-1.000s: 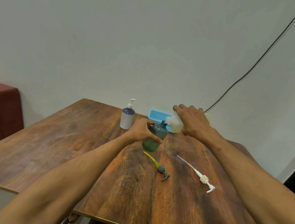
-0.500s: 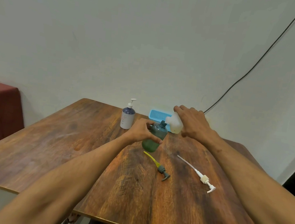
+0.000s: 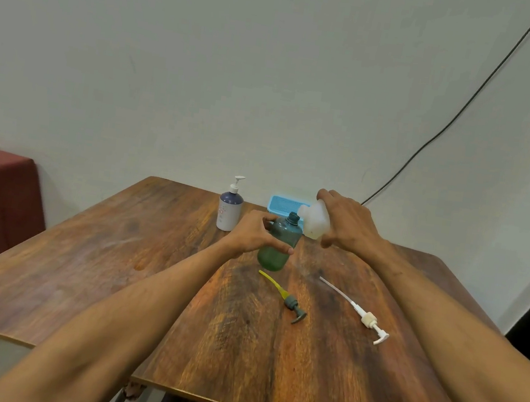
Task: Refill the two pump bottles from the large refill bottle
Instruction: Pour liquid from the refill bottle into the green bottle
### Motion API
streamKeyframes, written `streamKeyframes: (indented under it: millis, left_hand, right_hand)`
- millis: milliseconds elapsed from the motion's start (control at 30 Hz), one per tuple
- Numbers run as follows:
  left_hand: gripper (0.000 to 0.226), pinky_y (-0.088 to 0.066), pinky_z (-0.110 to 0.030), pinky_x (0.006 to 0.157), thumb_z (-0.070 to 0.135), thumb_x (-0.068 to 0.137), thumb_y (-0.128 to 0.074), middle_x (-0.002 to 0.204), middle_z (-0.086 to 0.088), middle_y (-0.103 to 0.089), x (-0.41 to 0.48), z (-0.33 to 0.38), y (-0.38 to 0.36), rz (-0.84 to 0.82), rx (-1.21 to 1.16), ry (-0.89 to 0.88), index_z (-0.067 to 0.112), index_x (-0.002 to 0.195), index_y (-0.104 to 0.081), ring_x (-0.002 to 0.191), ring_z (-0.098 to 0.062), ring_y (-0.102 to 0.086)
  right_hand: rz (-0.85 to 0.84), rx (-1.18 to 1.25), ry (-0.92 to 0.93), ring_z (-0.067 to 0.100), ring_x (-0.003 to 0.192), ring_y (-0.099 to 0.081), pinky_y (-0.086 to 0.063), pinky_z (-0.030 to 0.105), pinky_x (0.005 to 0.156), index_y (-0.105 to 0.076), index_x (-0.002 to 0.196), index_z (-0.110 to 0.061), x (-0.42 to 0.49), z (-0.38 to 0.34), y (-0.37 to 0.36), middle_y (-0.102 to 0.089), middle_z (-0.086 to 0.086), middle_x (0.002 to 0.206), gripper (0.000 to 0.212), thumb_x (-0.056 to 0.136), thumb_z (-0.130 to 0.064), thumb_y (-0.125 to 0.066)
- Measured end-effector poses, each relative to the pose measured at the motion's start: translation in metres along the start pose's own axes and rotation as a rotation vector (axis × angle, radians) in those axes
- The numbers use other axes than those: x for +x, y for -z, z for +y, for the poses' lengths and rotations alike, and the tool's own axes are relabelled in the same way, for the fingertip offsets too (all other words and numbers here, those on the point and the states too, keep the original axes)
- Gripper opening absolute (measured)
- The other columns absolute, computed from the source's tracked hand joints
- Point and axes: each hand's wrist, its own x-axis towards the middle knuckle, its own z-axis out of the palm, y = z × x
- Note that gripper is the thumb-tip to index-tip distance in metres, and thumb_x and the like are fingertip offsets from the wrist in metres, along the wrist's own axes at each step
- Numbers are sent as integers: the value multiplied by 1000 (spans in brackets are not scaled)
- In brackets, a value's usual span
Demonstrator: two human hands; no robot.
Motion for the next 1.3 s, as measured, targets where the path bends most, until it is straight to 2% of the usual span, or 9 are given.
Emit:
streamKeyframes:
  millis: [167,300,467,600,800,900,1033,1133,1300]
  left_hand:
    - [58,-60,-41,87,28,57,-97,103,6,-76,0,1,0,-15,-28,7,22,110,-75,100,-15,-69]
    - [60,-61,-36,84,26,58,-97,105,5,-76,-1,2,1,-16,-56,24,21,113,-75,103,-16,-68]
    - [59,-62,-33,75,23,60,-96,107,0,-75,-3,1,3,1,-113,63,18,114,-74,104,-20,-69]
    - [55,-62,-36,76,19,61,-95,105,1,-76,-6,-1,4,7,-135,94,19,112,-74,99,-16,-70]
    - [57,-56,-25,65,17,63,-94,105,2,-75,-14,-10,8,29,-170,121,15,116,-72,98,-13,-69]
    - [58,-59,-29,70,17,62,-94,106,2,-75,-16,-18,12,40,-168,125,15,116,-72,101,-15,-69]
    - [62,-61,-35,80,19,62,-94,109,1,-75,-18,-25,13,63,-152,127,15,119,-71,104,-16,-68]
    - [66,-60,-34,84,23,60,-95,111,2,-74,-18,-34,12,70,-141,133,15,121,-71,107,-16,-67]
    - [80,-58,-40,92,31,51,-98,116,3,-72,-21,-49,6,106,-136,172,17,124,-69,111,-16,-65]
  right_hand:
    - [19,128,-62,23,86,-53,-36,32,64,-45,114,-23,-4,3,-5,-57,-1,106,79,51,-26,-93]
    - [34,228,-120,23,88,-52,-39,33,68,-46,116,-23,-7,5,-10,-54,-5,106,82,50,-27,-95]
    - [43,393,-219,26,90,-55,-52,38,73,-46,113,-25,-9,12,-16,-56,-2,105,82,48,-29,-97]
    - [66,603,-325,28,95,-61,-59,46,78,-49,111,-24,-11,20,-20,-61,1,110,83,45,-31,-99]
    - [78,794,-422,21,90,-61,-57,39,69,-49,106,-20,-21,27,-31,-61,1,104,80,44,-27,-100]
    - [105,822,-464,21,90,-61,-58,41,71,-51,107,-20,-26,28,-41,-61,-4,100,80,44,-27,-100]
    - [111,929,-519,18,87,-61,-55,35,64,-50,109,-11,-35,30,-54,-59,-2,97,81,46,-17,-100]
    - [131,976,-548,18,86,-61,-58,41,67,-49,108,-13,-41,29,-65,-60,0,98,82,44,-14,-100]
    - [146,1110,-617,21,93,-62,-59,44,73,-46,119,-7,-52,27,-82,-57,2,103,87,49,1,-96]
